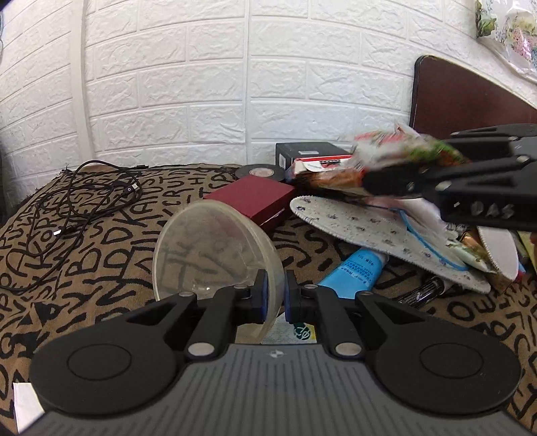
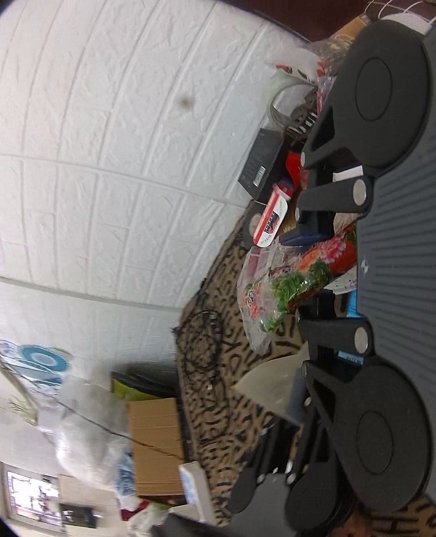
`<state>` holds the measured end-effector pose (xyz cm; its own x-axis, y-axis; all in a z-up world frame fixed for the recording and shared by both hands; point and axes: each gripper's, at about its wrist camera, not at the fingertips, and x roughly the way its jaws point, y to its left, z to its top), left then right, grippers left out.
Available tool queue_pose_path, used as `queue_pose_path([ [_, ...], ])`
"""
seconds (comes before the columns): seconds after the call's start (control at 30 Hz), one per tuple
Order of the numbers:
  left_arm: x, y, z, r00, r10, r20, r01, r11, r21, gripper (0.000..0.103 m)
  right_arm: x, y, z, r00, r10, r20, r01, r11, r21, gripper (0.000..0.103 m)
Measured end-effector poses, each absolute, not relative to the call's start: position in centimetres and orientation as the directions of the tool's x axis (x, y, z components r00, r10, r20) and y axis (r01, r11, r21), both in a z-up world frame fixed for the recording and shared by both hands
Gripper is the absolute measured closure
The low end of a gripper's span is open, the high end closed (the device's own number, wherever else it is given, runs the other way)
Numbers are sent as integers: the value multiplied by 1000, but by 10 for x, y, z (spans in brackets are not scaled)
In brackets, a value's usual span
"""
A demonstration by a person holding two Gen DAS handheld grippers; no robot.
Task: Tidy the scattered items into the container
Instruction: 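Grasp brown flower-print snack package with right tool while left tool holds bowl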
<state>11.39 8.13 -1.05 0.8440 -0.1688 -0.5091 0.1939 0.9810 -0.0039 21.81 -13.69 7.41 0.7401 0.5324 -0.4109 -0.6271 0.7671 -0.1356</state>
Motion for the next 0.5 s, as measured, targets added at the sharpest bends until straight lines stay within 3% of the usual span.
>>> queue_pose_path([
  [0.5,71,21,57,892,-302,-337,335,941,42,92,151,-200,140,825,507,-248,-550,821,-150,89],
])
